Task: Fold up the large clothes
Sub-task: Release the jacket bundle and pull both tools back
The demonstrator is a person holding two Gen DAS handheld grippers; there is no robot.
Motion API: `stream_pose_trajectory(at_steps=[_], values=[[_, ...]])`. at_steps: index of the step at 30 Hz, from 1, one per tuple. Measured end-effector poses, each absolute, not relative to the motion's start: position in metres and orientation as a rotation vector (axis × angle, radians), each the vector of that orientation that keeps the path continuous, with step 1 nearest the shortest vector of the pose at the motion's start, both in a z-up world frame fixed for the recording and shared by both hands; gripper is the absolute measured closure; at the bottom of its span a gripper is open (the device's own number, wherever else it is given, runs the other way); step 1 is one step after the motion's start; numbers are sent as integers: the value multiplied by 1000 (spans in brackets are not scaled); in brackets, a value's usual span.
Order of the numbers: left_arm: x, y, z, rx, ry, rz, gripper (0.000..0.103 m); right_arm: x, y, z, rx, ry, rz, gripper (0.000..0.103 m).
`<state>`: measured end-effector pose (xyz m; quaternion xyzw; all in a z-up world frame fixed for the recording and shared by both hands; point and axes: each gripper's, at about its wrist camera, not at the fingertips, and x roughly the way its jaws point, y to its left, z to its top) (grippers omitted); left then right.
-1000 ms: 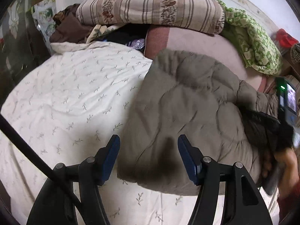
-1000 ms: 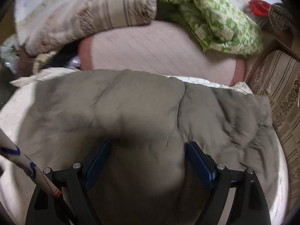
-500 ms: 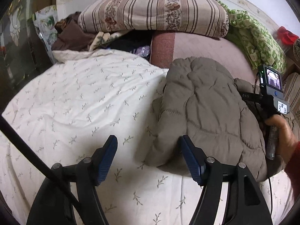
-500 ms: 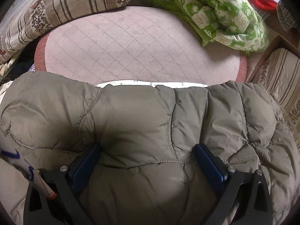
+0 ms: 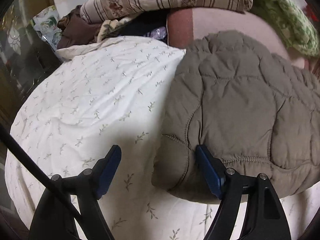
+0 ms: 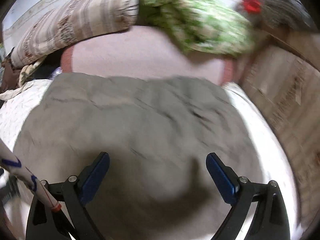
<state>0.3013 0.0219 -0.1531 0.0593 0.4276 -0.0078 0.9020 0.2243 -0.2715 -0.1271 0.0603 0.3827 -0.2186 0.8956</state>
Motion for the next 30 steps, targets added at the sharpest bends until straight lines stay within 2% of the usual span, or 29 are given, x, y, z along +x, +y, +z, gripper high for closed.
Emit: stream_pose_trajectory(at_steps=[7, 12, 17, 23, 30], values=[[279, 35, -125, 56, 804, -16, 26, 148, -349, -129, 287, 793, -597, 4], [296, 17, -157, 129, 929, 2, 26, 166, -364, -161, 337, 867, -615, 6], [294, 6, -158, 191, 889, 33, 26, 187, -374, -184, 355, 899, -640, 5], [271, 20, -135, 111, 834, 15, 26, 167, -372, -161, 317, 883, -631, 5], [198, 29, -89, 92, 668, 44, 26, 69, -352, -138, 387, 837, -566, 4]])
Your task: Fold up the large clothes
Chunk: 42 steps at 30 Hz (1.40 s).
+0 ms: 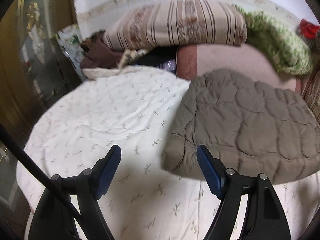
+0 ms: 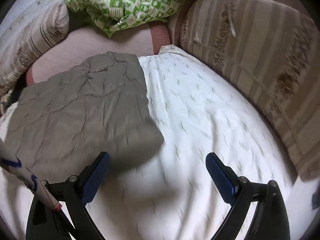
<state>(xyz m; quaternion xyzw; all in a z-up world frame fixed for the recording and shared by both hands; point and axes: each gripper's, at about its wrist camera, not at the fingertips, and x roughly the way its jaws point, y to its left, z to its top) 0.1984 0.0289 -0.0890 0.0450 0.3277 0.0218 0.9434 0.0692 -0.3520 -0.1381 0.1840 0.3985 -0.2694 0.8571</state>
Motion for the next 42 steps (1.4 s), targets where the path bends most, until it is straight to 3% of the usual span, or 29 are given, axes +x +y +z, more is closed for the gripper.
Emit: stream_pose_trajectory(at_steps=[8, 14, 20, 42], values=[[125, 50, -91, 34, 768, 37, 26, -3, -299, -152, 402, 858, -449, 4], [84, 53, -99, 13, 846, 25, 26, -13, -265, -168, 390, 868, -372, 4], [49, 40, -87, 46, 812, 16, 26, -18, -231, -161, 301, 835, -330, 4], [29, 15, -86, 92, 829, -42, 26, -30, -188, -175, 217, 862, -271, 4]])
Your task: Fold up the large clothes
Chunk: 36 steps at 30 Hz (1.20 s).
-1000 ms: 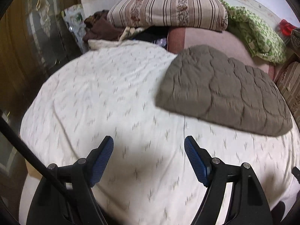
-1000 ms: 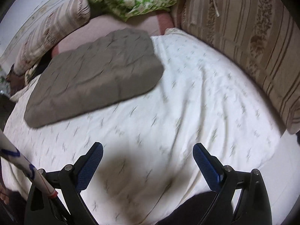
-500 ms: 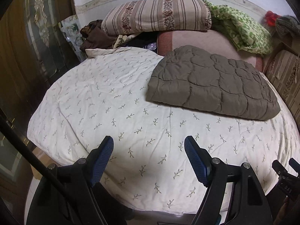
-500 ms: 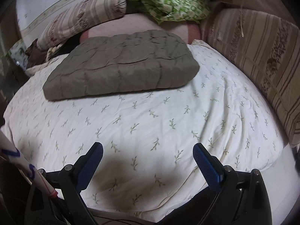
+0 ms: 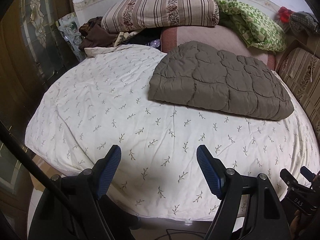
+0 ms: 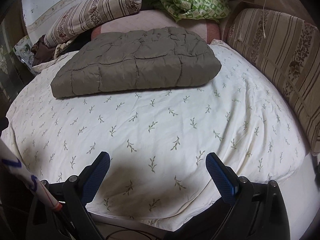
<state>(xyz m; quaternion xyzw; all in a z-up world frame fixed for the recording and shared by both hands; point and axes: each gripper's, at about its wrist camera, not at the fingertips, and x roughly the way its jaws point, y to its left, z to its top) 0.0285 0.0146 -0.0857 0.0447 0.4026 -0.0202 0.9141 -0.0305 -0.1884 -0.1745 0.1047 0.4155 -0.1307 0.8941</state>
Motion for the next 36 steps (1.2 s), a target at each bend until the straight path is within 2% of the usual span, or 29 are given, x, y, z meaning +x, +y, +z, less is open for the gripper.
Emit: stream_pose_trajectory(at_steps=[14, 25, 36], values=[[31, 19, -90, 72, 851, -56, 26, -31, -190, -176, 231, 873, -280, 4], [9, 27, -71, 79, 800, -17, 26, -44, -185, -163, 238, 837, -258, 4], [-7, 31, -26, 122, 708, 14, 23, -71, -196, -110, 233, 709, -241, 4]])
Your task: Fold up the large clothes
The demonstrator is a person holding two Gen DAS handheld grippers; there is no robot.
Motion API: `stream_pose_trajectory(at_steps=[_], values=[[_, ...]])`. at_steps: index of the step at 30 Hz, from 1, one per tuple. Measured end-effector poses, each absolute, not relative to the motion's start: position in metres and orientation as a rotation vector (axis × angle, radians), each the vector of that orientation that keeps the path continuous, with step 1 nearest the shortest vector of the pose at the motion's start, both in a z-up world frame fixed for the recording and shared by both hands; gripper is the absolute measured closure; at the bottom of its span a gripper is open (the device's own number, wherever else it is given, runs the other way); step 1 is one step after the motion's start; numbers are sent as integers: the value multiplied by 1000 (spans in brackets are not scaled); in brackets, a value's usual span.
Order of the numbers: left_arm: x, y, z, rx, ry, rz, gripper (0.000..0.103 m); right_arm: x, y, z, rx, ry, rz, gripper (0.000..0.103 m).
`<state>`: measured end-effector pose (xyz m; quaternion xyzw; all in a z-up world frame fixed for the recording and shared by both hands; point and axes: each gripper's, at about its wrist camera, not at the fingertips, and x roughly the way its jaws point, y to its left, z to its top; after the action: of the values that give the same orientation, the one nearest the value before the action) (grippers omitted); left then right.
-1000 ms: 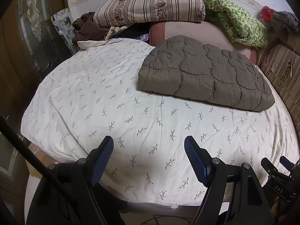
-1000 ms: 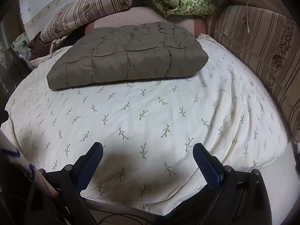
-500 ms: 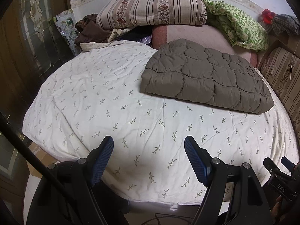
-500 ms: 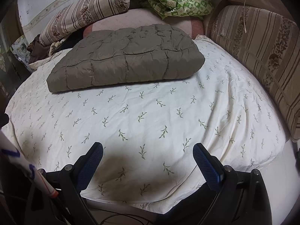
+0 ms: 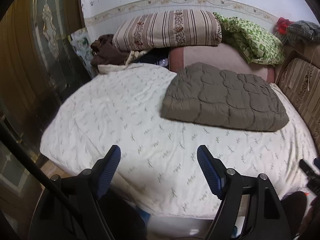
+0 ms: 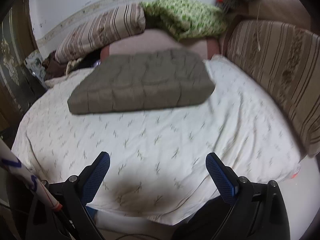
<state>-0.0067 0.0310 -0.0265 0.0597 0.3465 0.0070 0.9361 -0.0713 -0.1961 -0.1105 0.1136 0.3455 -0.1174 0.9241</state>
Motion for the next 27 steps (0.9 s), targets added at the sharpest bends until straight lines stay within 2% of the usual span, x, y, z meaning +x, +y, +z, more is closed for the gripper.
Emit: stream_pose_trajectory(at_steps=[4, 9, 16, 22, 27], values=[[29, 31, -26, 127, 746, 13, 23, -58, -216, -97, 257, 708, -254, 4], [112, 29, -43, 117, 821, 6, 23, -20, -252, -98, 298, 728, -304, 4], [240, 41, -81, -61, 925, -8, 23, 60, -322, -105, 354, 704, -423, 4], [329, 48, -118, -170, 962, -89, 23, 133, -384, -133, 464, 713, -511, 4], [378, 49, -149, -225, 1031, -257, 23, 188, -429, -170, 518, 812, -472, 4]])
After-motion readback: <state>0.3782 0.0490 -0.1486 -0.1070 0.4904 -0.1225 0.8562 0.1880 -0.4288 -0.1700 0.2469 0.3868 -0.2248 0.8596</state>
